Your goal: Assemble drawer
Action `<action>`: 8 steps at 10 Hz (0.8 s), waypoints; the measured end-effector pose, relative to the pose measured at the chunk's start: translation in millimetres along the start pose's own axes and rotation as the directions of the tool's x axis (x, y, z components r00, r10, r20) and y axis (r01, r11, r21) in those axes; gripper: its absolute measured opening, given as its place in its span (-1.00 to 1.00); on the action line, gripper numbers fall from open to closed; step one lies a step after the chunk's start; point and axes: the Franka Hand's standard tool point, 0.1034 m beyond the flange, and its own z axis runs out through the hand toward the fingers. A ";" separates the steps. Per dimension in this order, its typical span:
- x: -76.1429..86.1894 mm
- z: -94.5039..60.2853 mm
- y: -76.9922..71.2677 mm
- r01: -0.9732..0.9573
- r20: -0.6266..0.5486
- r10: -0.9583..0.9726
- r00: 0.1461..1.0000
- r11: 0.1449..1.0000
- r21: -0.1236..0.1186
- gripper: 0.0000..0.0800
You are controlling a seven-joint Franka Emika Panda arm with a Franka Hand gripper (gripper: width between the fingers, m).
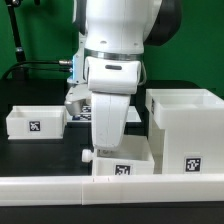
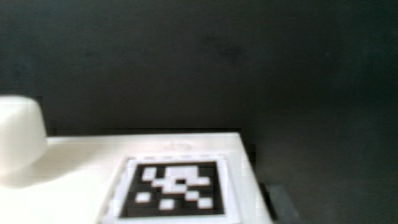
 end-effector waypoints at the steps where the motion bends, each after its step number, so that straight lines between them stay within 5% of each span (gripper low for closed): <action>1: -0.4 0.0 -3.1 0.010 0.000 -0.010 1.000 1.000 0.005 -0.89; 4: -4.9 0.9 -2.4 0.062 -0.003 -0.062 0.998 0.998 0.001 -0.89; 5: -4.1 1.3 -0.9 0.061 -0.007 -0.061 0.998 0.998 -0.026 -0.89; 8: -4.4 0.4 1.3 0.045 -0.007 -0.046 0.999 0.999 -0.025 -0.89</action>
Offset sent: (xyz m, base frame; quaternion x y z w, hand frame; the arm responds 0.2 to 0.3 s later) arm 0.0000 0.0000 0.0000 0.0000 0.0000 0.0000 1.0000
